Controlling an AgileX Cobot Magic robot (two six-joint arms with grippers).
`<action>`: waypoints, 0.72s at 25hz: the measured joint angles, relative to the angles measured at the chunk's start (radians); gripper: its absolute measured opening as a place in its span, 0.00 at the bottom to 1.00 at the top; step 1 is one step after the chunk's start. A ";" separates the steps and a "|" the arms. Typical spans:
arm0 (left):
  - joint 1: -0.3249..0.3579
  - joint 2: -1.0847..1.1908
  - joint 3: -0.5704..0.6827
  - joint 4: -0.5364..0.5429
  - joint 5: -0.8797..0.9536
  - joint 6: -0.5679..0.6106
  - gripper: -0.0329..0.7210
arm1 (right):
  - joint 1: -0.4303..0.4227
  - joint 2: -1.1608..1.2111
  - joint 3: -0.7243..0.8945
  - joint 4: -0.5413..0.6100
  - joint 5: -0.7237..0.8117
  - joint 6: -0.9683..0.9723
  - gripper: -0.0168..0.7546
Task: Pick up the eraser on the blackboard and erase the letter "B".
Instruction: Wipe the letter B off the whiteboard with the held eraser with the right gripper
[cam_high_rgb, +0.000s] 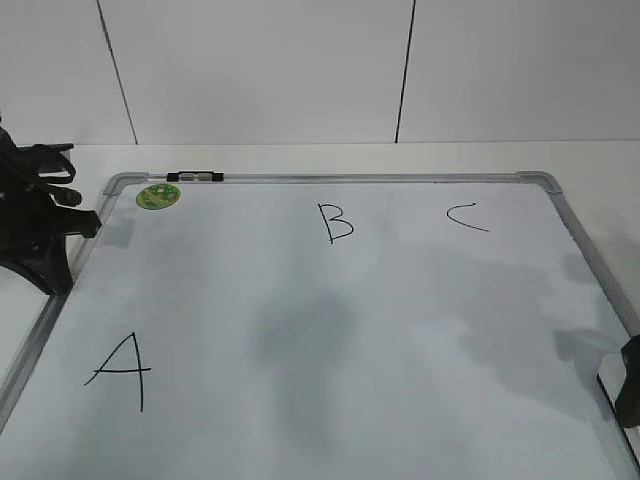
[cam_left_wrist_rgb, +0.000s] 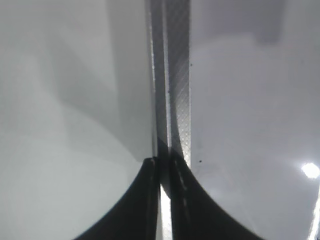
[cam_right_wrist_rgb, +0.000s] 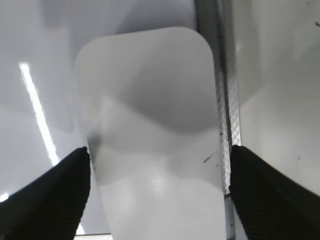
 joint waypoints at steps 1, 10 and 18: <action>0.000 0.000 0.000 0.000 0.000 0.000 0.07 | 0.000 0.004 0.000 0.000 0.000 0.000 0.89; 0.000 0.000 0.000 0.000 0.000 0.000 0.07 | 0.000 0.056 0.000 0.002 0.004 0.000 0.88; 0.000 0.000 0.000 0.000 0.000 0.000 0.07 | 0.000 0.060 0.000 0.004 0.008 0.000 0.82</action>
